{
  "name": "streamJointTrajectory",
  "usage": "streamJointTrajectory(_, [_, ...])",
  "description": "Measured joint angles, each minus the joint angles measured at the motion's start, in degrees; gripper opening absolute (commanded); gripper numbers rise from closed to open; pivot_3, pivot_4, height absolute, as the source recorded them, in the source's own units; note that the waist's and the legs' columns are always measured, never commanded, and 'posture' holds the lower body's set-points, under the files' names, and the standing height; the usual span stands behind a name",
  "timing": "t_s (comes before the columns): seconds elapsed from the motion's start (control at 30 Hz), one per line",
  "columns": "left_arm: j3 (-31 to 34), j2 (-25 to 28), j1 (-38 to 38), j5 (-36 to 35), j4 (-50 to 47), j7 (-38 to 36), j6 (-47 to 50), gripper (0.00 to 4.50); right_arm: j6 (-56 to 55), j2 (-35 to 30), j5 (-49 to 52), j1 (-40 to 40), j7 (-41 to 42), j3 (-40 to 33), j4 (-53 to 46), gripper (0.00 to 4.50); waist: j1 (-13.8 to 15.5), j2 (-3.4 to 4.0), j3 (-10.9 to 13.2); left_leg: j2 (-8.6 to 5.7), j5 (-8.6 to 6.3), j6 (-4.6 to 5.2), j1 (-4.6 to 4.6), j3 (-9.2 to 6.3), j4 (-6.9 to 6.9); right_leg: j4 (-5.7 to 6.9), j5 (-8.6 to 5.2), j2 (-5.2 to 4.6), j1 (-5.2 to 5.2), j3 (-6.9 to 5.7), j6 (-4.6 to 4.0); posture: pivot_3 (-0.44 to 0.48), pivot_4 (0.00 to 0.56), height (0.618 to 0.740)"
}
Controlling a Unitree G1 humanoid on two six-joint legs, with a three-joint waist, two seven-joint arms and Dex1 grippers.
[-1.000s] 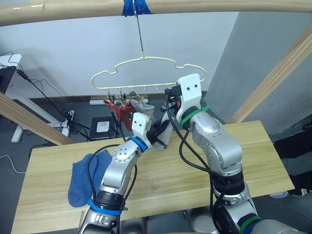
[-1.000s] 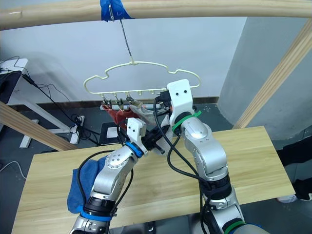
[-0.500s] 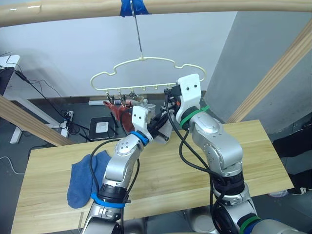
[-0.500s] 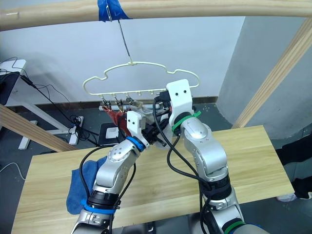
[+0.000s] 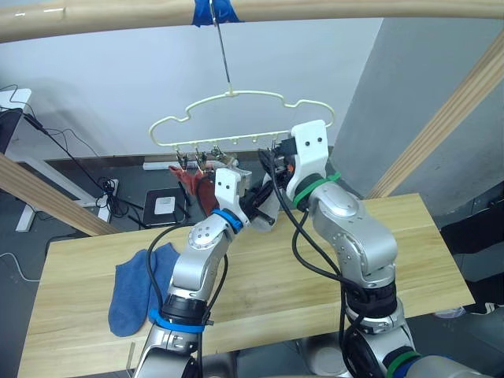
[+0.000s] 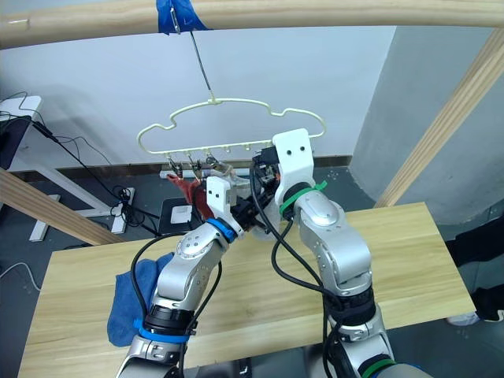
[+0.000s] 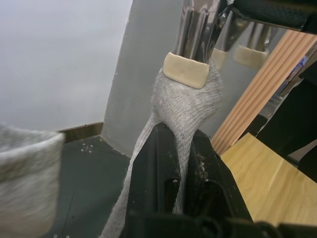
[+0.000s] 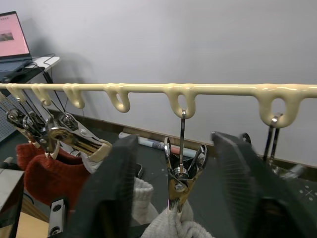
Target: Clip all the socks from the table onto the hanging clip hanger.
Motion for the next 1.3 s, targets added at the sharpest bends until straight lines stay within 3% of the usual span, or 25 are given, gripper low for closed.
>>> streamJointTrajectory(0.2, [-0.6,1.3,-0.1,1.2,0.9,-1.1,-4.8,0.00,4.3,-5.9,5.8,3.2,6.0,-0.3,-7.5,2.69,0.0,-0.01,0.0,-0.01,0.00,0.00,-0.06,0.03,0.00,-0.05,0.00,0.00,-0.01,-0.02,0.01,-0.285,0.279,0.740])
streamJointTrajectory(0.57, [-0.6,5.2,-0.4,1.3,1.3,-3.4,-3.5,3.09,7.1,-18.6,13.7,7.6,13.9,-1.5,-16.8,2.73,-0.1,-0.11,0.2,-0.51,0.00,0.01,-0.10,0.00,0.00,-0.05,-0.06,-0.07,-0.01,-0.03,0.10,-0.296,0.283,0.740])
streamJointTrajectory(0.8, [-0.1,14.6,3.5,-3.8,-5.9,-13.3,0.3,3.09,0.3,-25.5,12.3,12.7,15.2,-2.9,-18.5,2.73,-0.1,-0.21,0.6,-0.52,0.00,0.00,-0.10,-0.07,0.00,-0.04,-0.08,-0.10,-0.02,-0.02,0.13,-0.286,0.288,0.740])
streamJointTrajectory(1.03, [1.7,23.1,4.6,-10.3,-13.3,-22.8,3.2,3.09,-6.4,-23.2,7.5,12.8,10.8,-2.1,-14.1,2.73,0.0,-0.22,0.8,-0.52,0.00,-0.01,-0.10,-0.13,0.00,-0.04,-0.08,-0.13,-0.03,-0.01,0.14,-0.271,0.289,0.740])
streamJointTrajectory(1.17, [3.6,24.7,3.4,-12.2,-14.1,-23.9,4.2,3.13,-6.9,-22.4,6.2,12.8,9.4,-1.9,-12.6,1.80,0.1,-0.22,0.9,-0.53,0.00,-0.01,-0.13,-0.17,0.01,-0.06,-0.08,-0.16,-0.04,-0.02,0.14,-0.266,0.289,0.740])
streamJointTrajectory(1.27, [3.9,25.1,2.7,-13.6,-14.7,-23.9,5.4,3.13,-6.9,-21.8,5.6,12.8,9.0,-1.8,-12.6,0.66,0.1,-0.21,0.9,-0.53,0.00,0.00,-0.14,-0.17,0.01,-0.07,-0.08,-0.17,-0.04,-0.02,0.14,-0.266,0.290,0.740])
streamJointTrajectory(1.3, [4.0,25.2,2.6,-13.9,-14.9,-24.1,5.4,3.13,-6.9,-21.7,5.5,12.8,8.8,-1.8,-12.5,0.66,0.1,-0.21,0.9,-0.53,0.00,0.00,-0.14,-0.18,0.00,-0.07,-0.08,-0.17,-0.04,-0.02,0.14,-0.264,0.290,0.740])
